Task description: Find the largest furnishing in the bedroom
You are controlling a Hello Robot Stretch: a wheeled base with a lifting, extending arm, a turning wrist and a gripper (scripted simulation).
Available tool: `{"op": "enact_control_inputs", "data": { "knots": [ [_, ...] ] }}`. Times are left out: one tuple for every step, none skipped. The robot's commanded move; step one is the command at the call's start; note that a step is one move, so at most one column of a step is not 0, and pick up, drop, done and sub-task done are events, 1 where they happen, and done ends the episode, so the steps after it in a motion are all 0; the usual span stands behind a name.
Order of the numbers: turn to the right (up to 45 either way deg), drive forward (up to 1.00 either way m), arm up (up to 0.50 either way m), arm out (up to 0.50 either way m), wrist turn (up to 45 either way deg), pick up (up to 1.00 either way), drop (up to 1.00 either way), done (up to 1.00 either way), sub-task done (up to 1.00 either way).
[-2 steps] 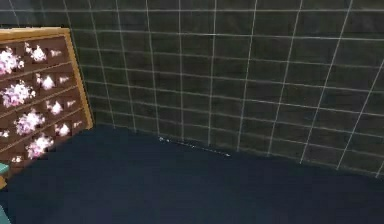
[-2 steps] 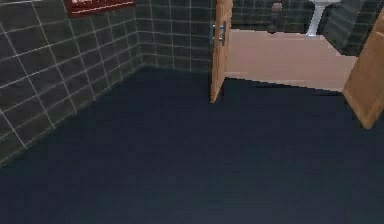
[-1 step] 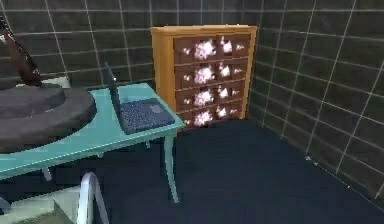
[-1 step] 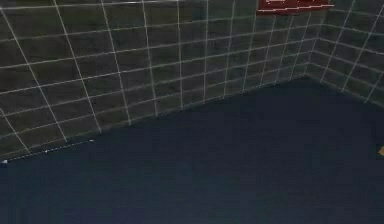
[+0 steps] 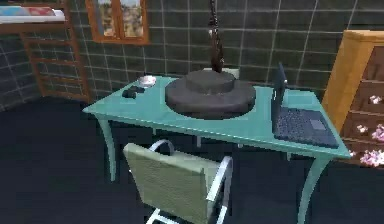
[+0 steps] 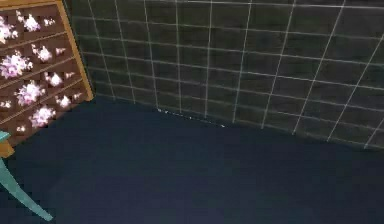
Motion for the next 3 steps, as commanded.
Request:
{"op": "enact_control_inputs", "data": {
  "knots": [
    [-45.0,0.00,0.00,0.00,0.0,0.00,0.00,0.00,0.00],
    [-27.0,0.00,0.00,0.00,0.0,0.00,0.00,0.00,0.00],
    [0.0,1.00,0.00,0.00,0.0,0.00,0.00,0.00,0.00]
  ]
}}
